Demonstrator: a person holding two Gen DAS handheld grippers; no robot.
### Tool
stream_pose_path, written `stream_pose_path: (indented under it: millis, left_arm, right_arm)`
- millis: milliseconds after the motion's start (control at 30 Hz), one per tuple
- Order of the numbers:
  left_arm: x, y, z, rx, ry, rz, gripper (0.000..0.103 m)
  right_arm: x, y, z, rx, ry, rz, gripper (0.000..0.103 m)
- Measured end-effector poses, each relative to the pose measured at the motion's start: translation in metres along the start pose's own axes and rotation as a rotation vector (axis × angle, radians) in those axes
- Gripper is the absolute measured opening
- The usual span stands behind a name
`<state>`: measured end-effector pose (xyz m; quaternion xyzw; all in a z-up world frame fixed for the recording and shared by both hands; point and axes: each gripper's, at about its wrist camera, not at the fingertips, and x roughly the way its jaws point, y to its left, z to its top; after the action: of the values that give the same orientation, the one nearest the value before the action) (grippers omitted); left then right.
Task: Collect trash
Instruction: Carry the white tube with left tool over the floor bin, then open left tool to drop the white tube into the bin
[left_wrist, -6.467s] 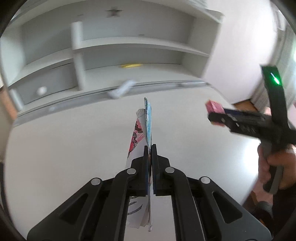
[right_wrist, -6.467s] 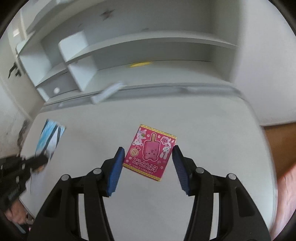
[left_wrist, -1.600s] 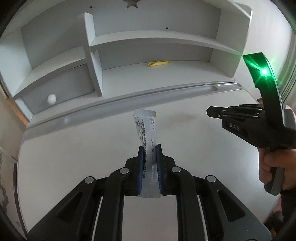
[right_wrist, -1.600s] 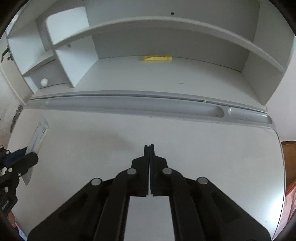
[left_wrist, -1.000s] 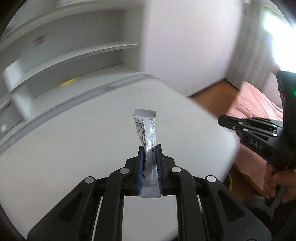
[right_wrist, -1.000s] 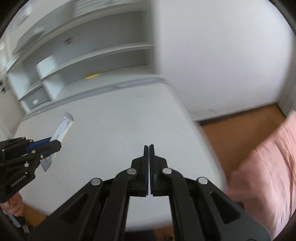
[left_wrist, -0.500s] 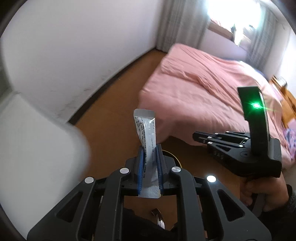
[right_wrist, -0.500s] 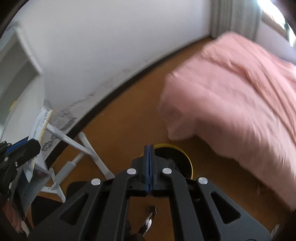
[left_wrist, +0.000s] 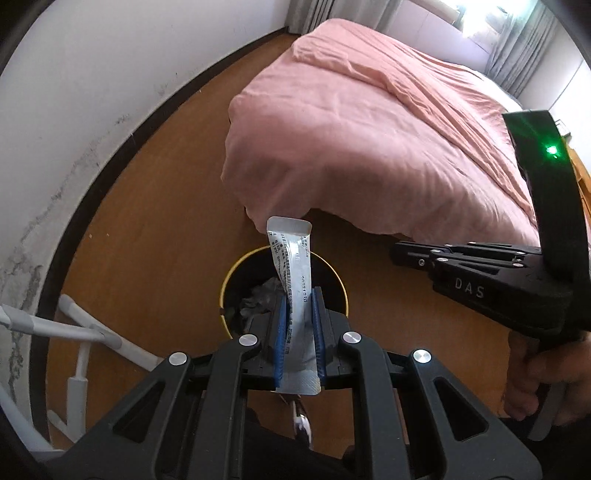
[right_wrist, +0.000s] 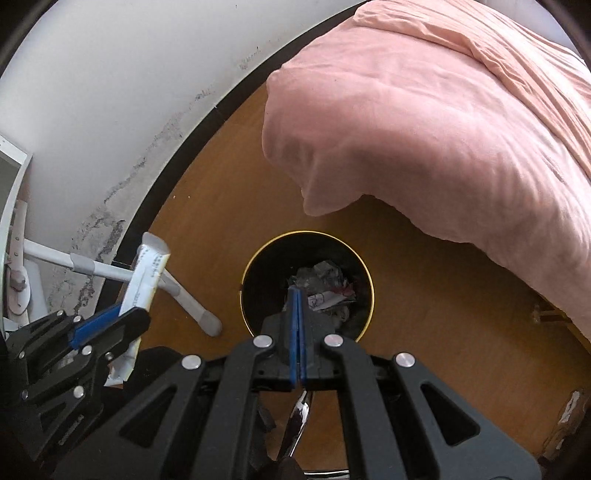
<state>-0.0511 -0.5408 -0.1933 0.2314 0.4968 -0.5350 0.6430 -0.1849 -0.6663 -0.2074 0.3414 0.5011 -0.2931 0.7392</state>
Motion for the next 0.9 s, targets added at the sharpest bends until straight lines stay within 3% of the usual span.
stream_pose_path:
  millis: [333,833,867,900]
  left_arm:
    - [0.007,-0.001,0.004,-0.005,0.011,-0.013,0.012]
    - [0.016,0.006,0.000,-0.012,0.041,-0.007,0.012]
    - [0.017,0.006,0.000,-0.014,0.043,-0.007,0.012]
    - [0.018,0.006,0.000,-0.017,0.044,-0.006,0.012]
  right_arm:
    - [0.012,-0.005,0.010,0.016,0.039,-0.012,0.002]
    - [0.006,-0.009,0.017,0.086,0.020,0.003,0.002]
    - [0.006,-0.008,0.017,0.083,0.020,-0.002,0.006]
    - [0.006,-0.007,0.017,0.084,0.019,-0.004,0.034]
